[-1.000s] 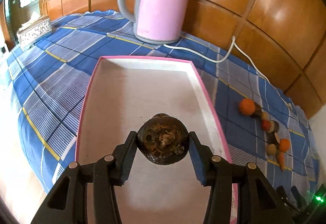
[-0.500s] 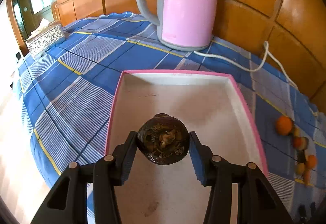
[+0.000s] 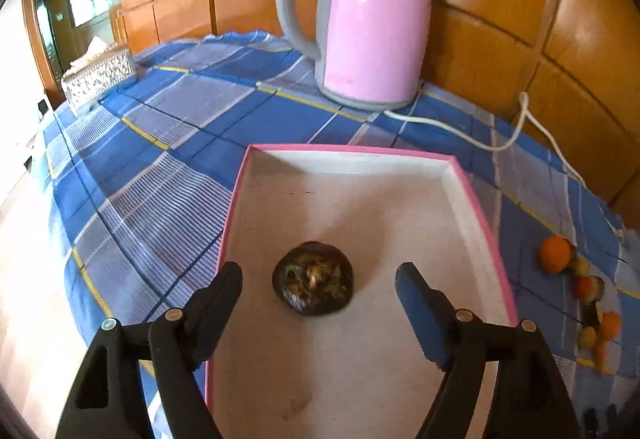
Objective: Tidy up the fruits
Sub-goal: 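Carry the dark round fruit over the tray and open the left tool, then move the right tool to the carrot and close on it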
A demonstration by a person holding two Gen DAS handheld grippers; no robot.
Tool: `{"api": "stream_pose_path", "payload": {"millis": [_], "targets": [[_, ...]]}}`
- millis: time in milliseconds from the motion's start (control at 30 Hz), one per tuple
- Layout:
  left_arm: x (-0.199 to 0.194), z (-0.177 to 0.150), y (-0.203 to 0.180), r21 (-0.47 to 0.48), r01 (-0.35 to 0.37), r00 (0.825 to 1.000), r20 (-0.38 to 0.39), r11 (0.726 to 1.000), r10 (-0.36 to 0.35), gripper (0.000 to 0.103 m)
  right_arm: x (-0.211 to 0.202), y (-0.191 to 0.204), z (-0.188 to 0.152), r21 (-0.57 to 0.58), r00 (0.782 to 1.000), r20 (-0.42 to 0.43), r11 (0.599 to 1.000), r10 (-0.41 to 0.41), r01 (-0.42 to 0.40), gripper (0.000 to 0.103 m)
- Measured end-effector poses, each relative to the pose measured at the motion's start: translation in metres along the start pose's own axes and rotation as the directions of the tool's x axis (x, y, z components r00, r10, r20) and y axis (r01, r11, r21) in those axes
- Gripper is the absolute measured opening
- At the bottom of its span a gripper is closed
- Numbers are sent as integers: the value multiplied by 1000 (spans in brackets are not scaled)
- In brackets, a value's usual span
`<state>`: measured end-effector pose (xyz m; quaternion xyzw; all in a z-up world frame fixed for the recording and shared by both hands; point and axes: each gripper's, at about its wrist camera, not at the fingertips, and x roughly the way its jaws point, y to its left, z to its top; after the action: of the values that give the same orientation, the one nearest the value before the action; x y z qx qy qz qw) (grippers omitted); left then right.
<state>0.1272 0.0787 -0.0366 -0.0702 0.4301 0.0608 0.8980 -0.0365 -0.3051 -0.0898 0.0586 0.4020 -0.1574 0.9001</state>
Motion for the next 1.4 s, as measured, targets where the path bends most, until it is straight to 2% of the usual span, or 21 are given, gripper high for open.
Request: {"api": "stream_pose_path", "payload": {"millis": [100,267,600,633,667,700,867,1000,1400], "targets": [[-18,-9,-3,-28,21,1000,19,999,-21,81,0,0,0,3,1000,-2,1000,-3,3,103],[-45,-29,-17,-8,41,997,68,999,-40,90,1,1,1,9,1000,-18,1000,-12,12,103],[-64,-56,-48,82,84,994,69,993,-90,91,2,3,6,23,997,-65,999,-33,34,103],[-65,-56,-50,89,86,993,72,992,-92,91,1,3,7,26,997,-74,999,-33,35,99],[-67,-57,-52,98,85,993,76,992,-93,91,0,4,9,27,997,-77,999,-26,29,90],[-69,-59,-55,106,89,992,77,990,-98,91,-3,6,10,21,997,-69,1000,-21,23,87],[-74,-64,-62,131,106,990,76,986,-117,91,-17,18,15,10,999,-28,1000,17,-17,87],[-80,-69,-69,161,118,988,81,980,-132,94,-23,28,19,-13,999,-20,999,47,-47,87],[-88,-86,-95,263,153,983,60,953,-175,94,-36,42,24,-34,996,1,995,93,-93,87]]}}
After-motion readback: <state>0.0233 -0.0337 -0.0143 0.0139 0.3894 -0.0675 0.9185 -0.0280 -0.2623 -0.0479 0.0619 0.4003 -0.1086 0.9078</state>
